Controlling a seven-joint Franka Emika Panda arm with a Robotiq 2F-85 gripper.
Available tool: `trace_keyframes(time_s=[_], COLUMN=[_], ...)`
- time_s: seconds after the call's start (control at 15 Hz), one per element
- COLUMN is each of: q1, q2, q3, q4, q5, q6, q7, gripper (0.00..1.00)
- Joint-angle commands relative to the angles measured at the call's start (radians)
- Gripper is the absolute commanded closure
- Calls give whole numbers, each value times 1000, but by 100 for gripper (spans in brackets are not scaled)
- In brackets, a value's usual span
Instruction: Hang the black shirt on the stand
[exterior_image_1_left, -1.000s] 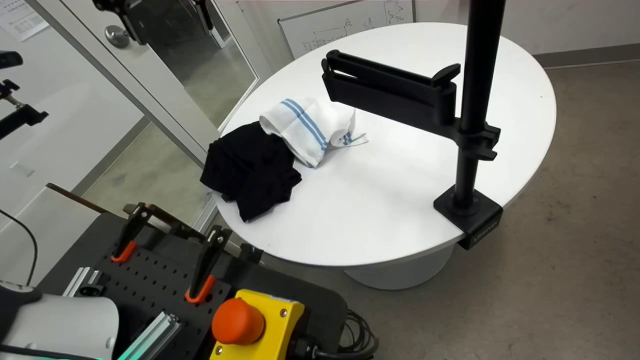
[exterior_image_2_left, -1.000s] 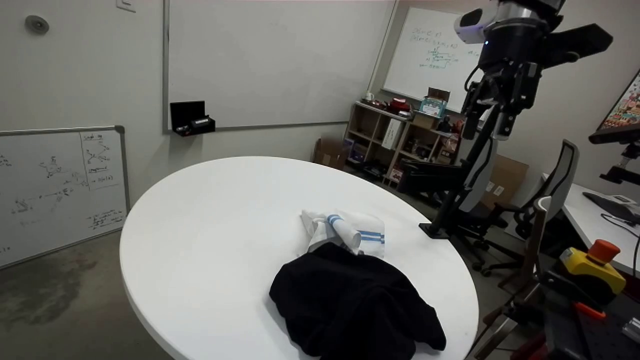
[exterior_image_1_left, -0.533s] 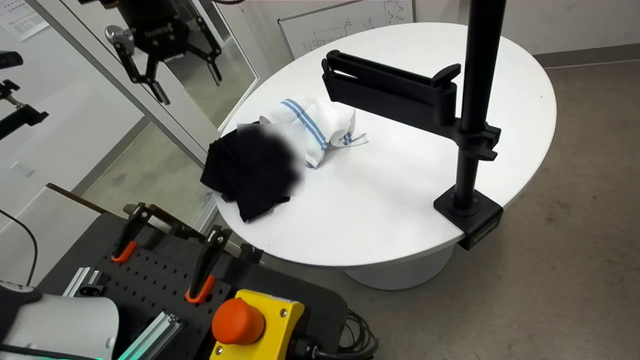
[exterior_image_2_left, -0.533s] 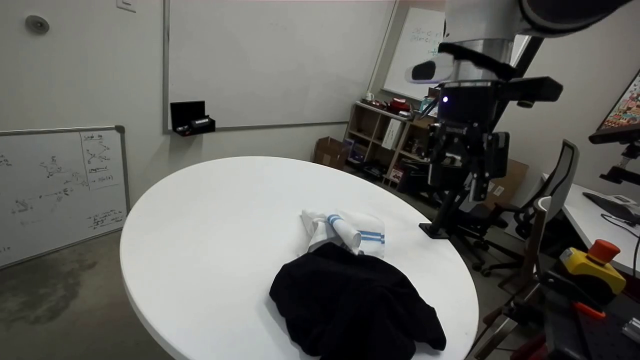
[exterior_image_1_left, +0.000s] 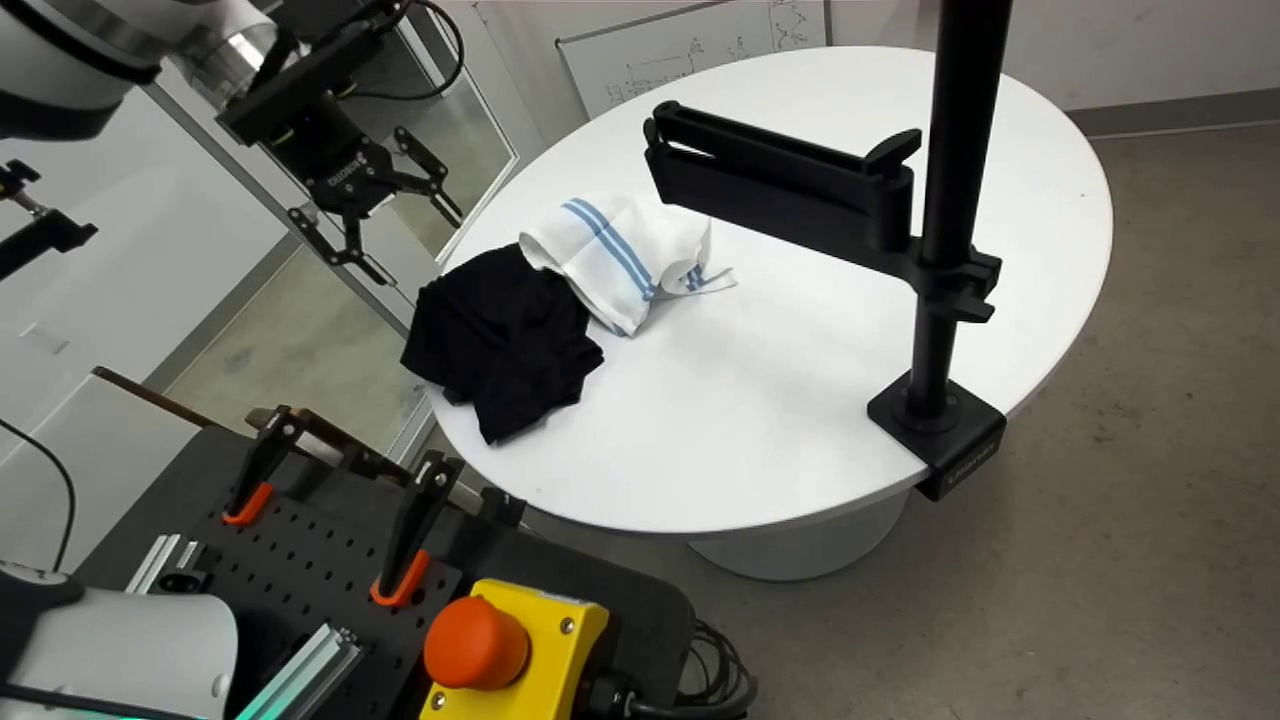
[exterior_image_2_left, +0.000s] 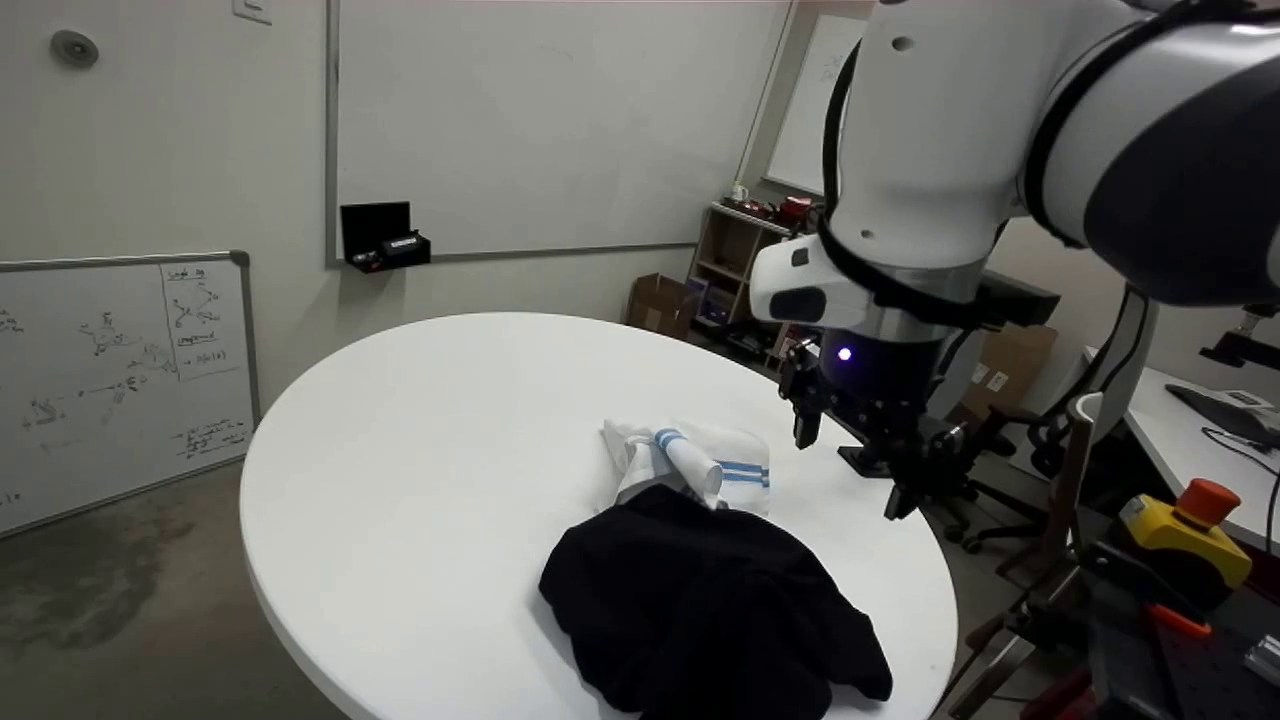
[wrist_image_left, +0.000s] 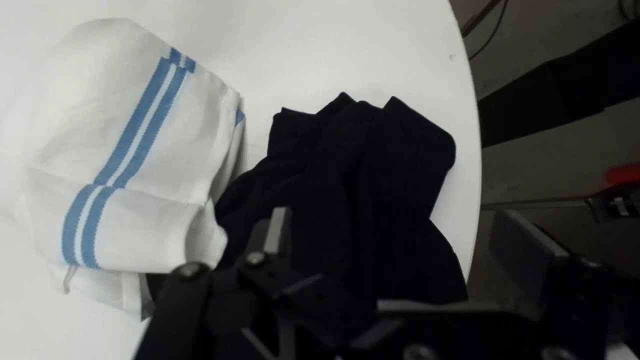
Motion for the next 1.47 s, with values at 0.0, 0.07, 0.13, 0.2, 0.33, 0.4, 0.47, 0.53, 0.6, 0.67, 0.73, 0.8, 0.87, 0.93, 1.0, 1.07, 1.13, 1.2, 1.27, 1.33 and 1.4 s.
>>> trace_keyframes(time_s=[0.0, 0.07, 0.13, 0.2, 0.33, 0.4, 0.47, 0.53, 0.6, 0.67, 0.73, 0.8, 0.87, 0.93, 1.0, 1.07, 1.13, 1.2, 1.27, 1.33, 1.4], q1=[39, 39, 37, 37, 44, 49, 55, 61, 68, 75, 84, 91, 100, 107, 116, 125, 131, 136, 139, 142, 144], q2=[60, 72, 84, 95, 122, 133, 148, 162, 180, 197, 213, 228, 242, 256, 273, 288, 301, 311, 320, 328, 333], q3=[1, 8, 20, 26, 30, 28, 23, 19, 14, 9, 5, 1, -4, -7, -13, -20, -25, -29, -33, -36, -39], q4=[13, 15, 16, 18, 33, 39, 48, 57, 70, 82, 97, 109, 123, 135, 152, 167, 180, 193, 204, 214, 223], q5=[-167, -168, -149, -134, -127, -134, -143, -148, -154, -158, -162, -163, -165, -167, -171, -177, -180, -184, -185, -186, -184], q6=[77, 87, 98, 111, 131, 143, 153, 162, 169, 174, 179, 181, 185, 187, 187, 186, 184, 183, 182, 181, 180], q7=[198, 241, 271, 298, 358, 388, 414, 435, 455, 473, 490, 503, 516, 526, 536, 548, 557, 566, 571, 577, 579], gripper=[0, 0, 0, 0, 0, 0, 0, 0, 0, 0, 0, 0, 0, 1, 4, 7, 24, 30, 35, 42, 51])
